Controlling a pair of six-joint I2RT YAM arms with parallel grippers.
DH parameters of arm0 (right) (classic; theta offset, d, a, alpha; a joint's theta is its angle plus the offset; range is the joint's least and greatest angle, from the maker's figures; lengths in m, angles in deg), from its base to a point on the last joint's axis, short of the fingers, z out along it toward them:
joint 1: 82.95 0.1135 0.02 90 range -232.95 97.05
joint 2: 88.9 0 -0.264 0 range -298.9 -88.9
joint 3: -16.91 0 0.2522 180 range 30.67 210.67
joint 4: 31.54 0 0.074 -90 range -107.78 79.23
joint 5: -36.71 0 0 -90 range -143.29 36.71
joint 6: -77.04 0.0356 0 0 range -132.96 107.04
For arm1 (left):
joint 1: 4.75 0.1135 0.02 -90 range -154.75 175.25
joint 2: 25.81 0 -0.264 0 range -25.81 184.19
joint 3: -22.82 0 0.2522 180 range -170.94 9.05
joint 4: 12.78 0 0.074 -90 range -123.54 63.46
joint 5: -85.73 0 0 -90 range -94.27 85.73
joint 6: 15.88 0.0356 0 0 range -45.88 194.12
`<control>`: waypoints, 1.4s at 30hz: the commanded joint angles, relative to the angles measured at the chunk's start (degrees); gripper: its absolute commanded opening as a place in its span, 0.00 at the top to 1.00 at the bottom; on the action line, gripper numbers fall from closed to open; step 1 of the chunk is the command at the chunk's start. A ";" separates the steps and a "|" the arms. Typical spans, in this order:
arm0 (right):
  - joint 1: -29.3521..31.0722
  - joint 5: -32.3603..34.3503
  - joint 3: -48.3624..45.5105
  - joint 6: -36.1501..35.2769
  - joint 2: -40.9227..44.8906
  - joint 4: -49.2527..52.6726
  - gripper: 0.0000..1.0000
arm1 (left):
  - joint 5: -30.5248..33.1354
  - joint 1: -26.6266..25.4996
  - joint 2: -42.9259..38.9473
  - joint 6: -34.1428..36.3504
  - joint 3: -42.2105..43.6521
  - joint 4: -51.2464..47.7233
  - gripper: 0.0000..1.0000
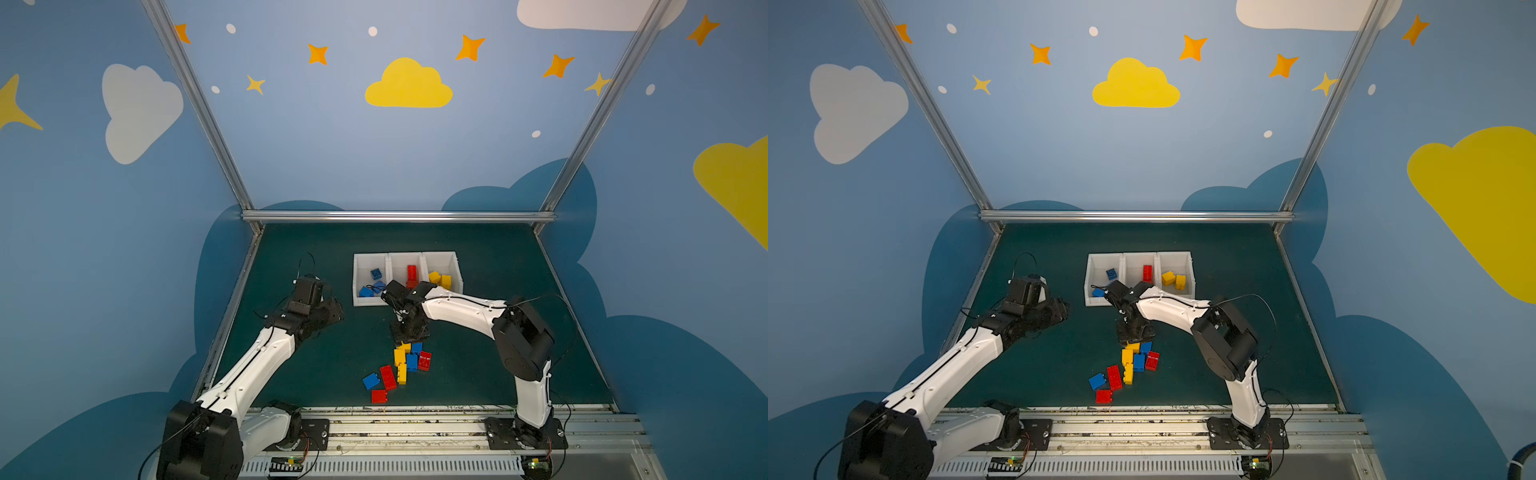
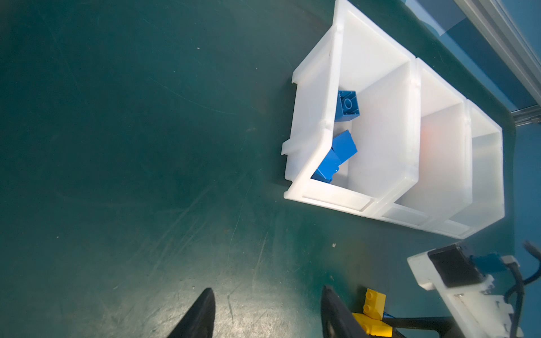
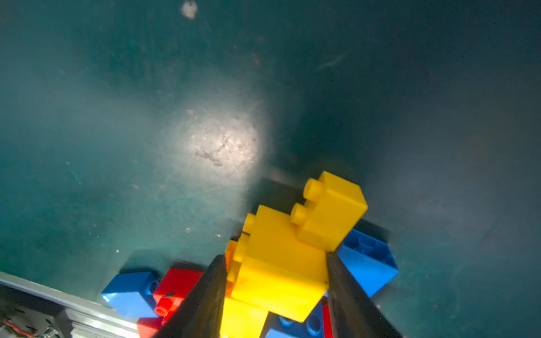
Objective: Sort the legos into containers by color
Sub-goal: 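Carry the yellow brick with the right gripper into the yellow compartment and release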
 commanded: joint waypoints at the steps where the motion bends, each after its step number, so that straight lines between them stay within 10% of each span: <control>1: 0.47 -0.30 2.24 -0.03 -1.79 2.30 0.54 | 0.14 0.30 -1.18 0.10 0.60 0.14 0.42; 18: -2.41 3.43 14.47 -8.47 -0.91 7.39 0.64 | 0.54 0.46 -2.96 0.16 1.79 0.25 0.41; 42: -33.12 5.29 27.67 -21.57 -3.51 8.55 0.63 | -4.86 0.48 -5.04 -2.01 4.37 1.03 0.41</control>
